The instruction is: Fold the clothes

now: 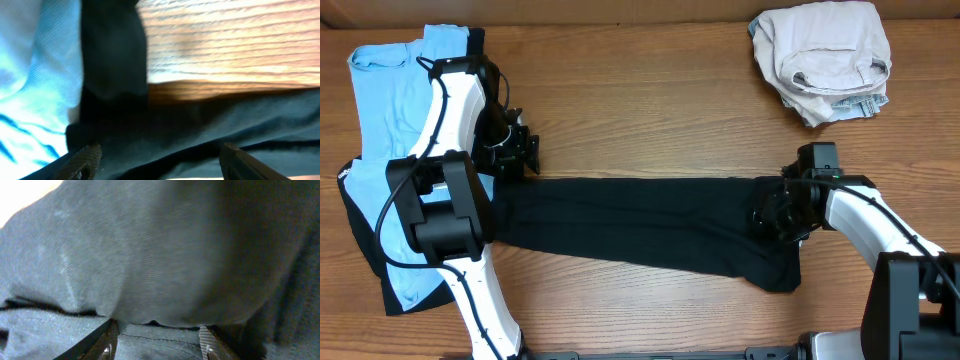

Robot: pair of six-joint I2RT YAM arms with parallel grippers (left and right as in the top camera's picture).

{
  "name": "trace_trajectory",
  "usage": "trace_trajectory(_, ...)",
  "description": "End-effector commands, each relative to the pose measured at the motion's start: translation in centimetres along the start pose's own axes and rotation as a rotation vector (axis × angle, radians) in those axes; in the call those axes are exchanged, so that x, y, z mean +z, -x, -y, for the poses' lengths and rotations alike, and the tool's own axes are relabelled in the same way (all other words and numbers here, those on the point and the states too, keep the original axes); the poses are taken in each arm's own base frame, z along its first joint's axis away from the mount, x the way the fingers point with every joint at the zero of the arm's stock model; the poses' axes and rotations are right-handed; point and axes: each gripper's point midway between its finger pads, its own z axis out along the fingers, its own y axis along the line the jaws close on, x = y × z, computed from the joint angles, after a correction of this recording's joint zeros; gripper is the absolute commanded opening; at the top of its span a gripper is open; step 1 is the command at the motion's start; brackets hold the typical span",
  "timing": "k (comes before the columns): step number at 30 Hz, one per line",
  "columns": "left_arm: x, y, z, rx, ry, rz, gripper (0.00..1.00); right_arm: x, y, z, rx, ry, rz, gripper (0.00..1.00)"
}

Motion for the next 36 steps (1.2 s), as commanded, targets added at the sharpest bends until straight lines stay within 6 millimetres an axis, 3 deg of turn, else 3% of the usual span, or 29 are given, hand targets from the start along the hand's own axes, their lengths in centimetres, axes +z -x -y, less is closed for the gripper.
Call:
trace_trajectory(1,0.4,0.1,1.4,0.061,-0.077,-0.002,0.81,-0.2,0.2,3.1,0.112,-0.087,0.03,0.57)
trace_trajectory(12,0.3,1.0,2.1,0.12,-0.12,0.04,0.94,-2.2,3.4,8.5,0.296,-0.071,0.137,0.57)
trace_trajectory(16,0.1,1.5,3.4,0.184,-0.191,0.072,0.94,-2.7,4.0,9.7,0.327,-0.058,0.16,0.56)
trace_trajectory(21,0.0,1.7,4.8,0.276,-0.242,0.095,0.95,-3.4,4.8,8.5,0.286,0.037,0.165,0.57)
trace_trajectory(25,0.8,0.6,5.5,0.396,-0.232,0.057,0.99,-5.3,6.1,6.9,0.259,0.089,0.166,0.58)
trace_trajectory(32,2.3,-1.5,4.4,0.34,-0.175,-0.05,1.0,-9.9,8.3,5.1,0.211,0.107,0.184,0.64)
trace_trajectory(36,1.3,-2.0,4.1,0.288,-0.147,-0.048,1.0,-11.4,7.7,2.0,0.083,0.231,0.143,0.64)
